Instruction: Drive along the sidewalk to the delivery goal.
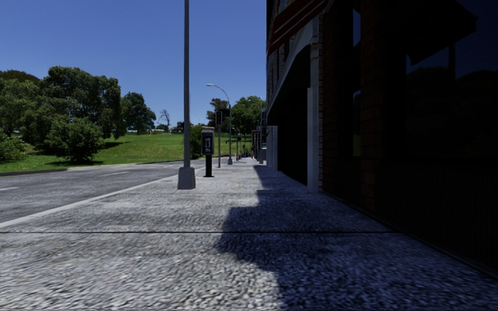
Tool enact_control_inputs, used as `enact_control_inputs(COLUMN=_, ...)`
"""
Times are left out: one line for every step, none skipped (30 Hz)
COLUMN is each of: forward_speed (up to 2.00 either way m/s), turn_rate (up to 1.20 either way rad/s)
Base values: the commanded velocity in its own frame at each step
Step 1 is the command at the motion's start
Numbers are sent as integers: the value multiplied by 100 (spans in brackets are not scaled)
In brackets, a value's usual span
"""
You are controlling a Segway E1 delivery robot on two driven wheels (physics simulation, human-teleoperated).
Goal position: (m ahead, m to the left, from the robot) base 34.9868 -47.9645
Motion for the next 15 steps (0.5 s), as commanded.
enact_control_inputs(forward_speed=200, turn_rate=0)
enact_control_inputs(forward_speed=200, turn_rate=0)
enact_control_inputs(forward_speed=200, turn_rate=0)
enact_control_inputs(forward_speed=200, turn_rate=0)
enact_control_inputs(forward_speed=200, turn_rate=0)
enact_control_inputs(forward_speed=200, turn_rate=0)
enact_control_inputs(forward_speed=200, turn_rate=0)
enact_control_inputs(forward_speed=200, turn_rate=0)
enact_control_inputs(forward_speed=200, turn_rate=0)
enact_control_inputs(forward_speed=200, turn_rate=0)
enact_control_inputs(forward_speed=200, turn_rate=0)
enact_control_inputs(forward_speed=200, turn_rate=0)
enact_control_inputs(forward_speed=200, turn_rate=0)
enact_control_inputs(forward_speed=200, turn_rate=0)
enact_control_inputs(forward_speed=200, turn_rate=0)
